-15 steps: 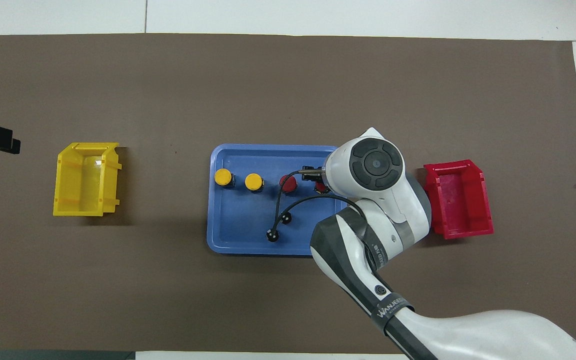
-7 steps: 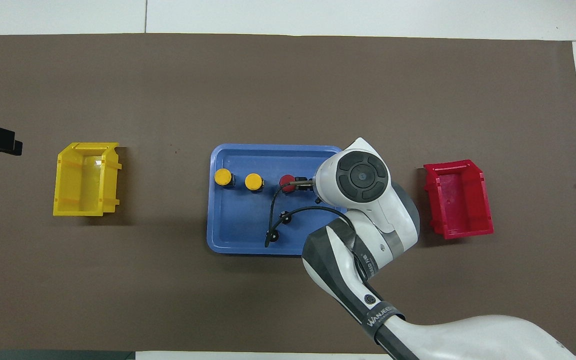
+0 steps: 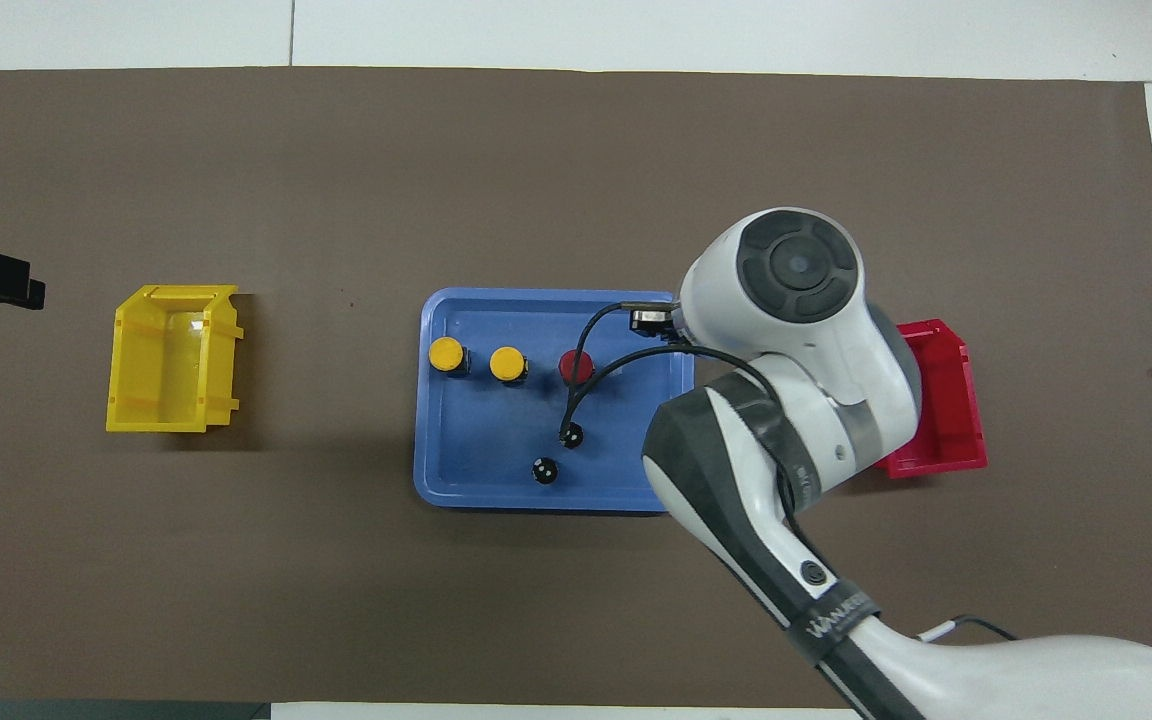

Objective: Sort red and yellow buttons by color

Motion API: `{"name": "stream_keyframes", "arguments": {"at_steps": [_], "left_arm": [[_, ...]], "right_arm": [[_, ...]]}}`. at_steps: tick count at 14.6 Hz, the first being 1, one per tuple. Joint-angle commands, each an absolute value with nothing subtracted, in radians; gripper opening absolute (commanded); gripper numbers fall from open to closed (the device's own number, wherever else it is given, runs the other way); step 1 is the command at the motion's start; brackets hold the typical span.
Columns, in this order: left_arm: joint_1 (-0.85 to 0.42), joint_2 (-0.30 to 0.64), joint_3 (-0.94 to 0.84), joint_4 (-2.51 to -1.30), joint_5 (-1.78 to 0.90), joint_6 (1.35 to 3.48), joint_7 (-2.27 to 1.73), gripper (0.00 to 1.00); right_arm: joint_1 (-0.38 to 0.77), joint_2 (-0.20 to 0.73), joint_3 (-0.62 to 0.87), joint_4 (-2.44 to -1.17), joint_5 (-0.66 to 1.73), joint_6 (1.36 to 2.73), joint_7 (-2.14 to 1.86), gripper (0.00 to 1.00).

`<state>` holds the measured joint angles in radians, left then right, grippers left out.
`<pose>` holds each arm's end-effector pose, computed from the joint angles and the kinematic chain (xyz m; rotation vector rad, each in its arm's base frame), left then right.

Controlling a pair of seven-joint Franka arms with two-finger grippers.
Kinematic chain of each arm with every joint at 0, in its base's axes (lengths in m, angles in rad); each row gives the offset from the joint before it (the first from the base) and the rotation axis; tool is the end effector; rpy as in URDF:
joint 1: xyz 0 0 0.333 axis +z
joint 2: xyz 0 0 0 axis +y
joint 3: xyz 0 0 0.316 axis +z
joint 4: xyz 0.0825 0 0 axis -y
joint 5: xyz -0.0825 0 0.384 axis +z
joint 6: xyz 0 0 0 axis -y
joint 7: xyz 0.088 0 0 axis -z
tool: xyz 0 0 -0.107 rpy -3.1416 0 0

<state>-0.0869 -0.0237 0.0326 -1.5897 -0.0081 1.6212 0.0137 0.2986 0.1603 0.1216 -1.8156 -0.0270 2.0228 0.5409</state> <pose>0.5515 -0.0306 0.6332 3.1286 -0.1061 0.0861 0.5590 0.2445 0.4542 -3.1183 0.1740 -0.0705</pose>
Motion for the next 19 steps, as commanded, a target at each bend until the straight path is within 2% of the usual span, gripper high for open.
{"name": "stream_keyframes", "arguments": {"at_steps": [1, 2, 4, 6, 8, 11, 15, 19], "left_arm": [[-0.170, -0.086, 0.012, -1.772, -0.017, 1.834, -0.128, 1.00], [-0.252, -0.084, 0.012, -1.836, -0.017, 1.917, -0.200, 1.00], [-0.378, -0.040, 0.011, -1.879, -0.017, 1.995, -0.326, 0.99], [-0.469, 0.046, 0.011, -1.875, -0.017, 2.048, -0.389, 0.98], [-0.523, 0.112, 0.012, -1.878, -0.017, 2.091, -0.443, 0.94], [-0.525, 0.178, 0.011, -1.890, -0.018, 2.134, -0.452, 0.82], [-0.554, 0.186, 0.009, -1.986, -0.021, 2.250, -0.537, 0.79], [-0.574, 0.204, 0.009, -1.997, -0.021, 2.261, -0.543, 0.79]], "right_arm": [[0.189, -0.013, 0.130, -1.929, -0.015, 1.931, 0.381, 0.17], [0.132, -0.094, 0.130, -2.015, -0.002, 1.933, 0.306, 0.17], [0.018, -0.213, 0.126, -2.142, 0.044, 1.933, 0.104, 0.17], [-0.092, -0.248, 0.124, -2.212, 0.083, 1.954, -0.061, 0.17], [-0.132, -0.297, 0.123, -2.326, 0.118, 2.058, -0.122, 0.17], [-0.136, -0.292, 0.123, -2.410, 0.121, 2.172, -0.147, 0.17], [-0.144, -0.244, 0.123, -2.473, 0.138, 2.313, -0.167, 0.17], [-0.144, -0.209, 0.123, -2.525, 0.140, 2.408, -0.170, 0.20]]}}
